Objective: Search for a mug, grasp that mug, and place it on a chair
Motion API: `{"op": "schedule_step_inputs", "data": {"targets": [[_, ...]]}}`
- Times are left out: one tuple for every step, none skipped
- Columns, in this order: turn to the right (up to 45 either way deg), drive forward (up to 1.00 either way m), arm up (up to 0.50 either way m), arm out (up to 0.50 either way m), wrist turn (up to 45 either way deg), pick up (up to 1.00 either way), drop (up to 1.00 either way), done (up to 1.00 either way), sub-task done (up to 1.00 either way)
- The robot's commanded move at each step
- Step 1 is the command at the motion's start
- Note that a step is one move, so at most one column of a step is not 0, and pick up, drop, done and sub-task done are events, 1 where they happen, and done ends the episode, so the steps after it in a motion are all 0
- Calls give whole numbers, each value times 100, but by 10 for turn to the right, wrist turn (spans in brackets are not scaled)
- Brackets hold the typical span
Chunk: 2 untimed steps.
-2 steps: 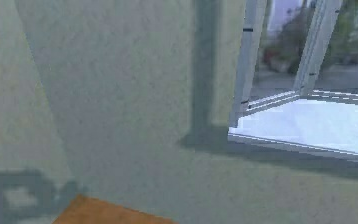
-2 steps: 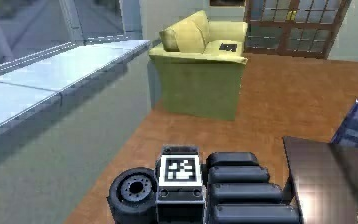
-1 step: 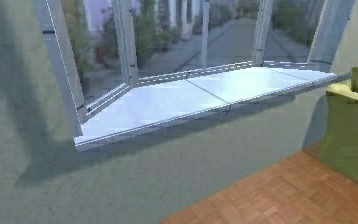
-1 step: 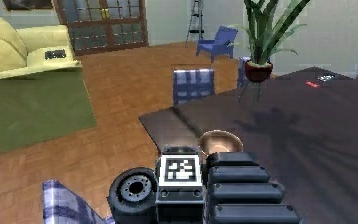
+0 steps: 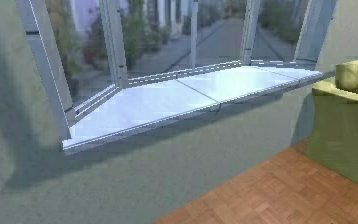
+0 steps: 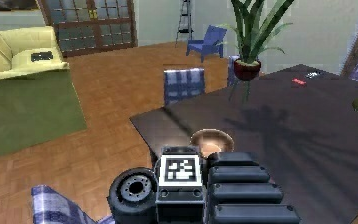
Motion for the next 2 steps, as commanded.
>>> {"op": "schedule_step_inputs", "data": {"targets": [[0,0,0,20,0,0,0,0,0],[0,0,0,0,450,0,0,0,0]]}}
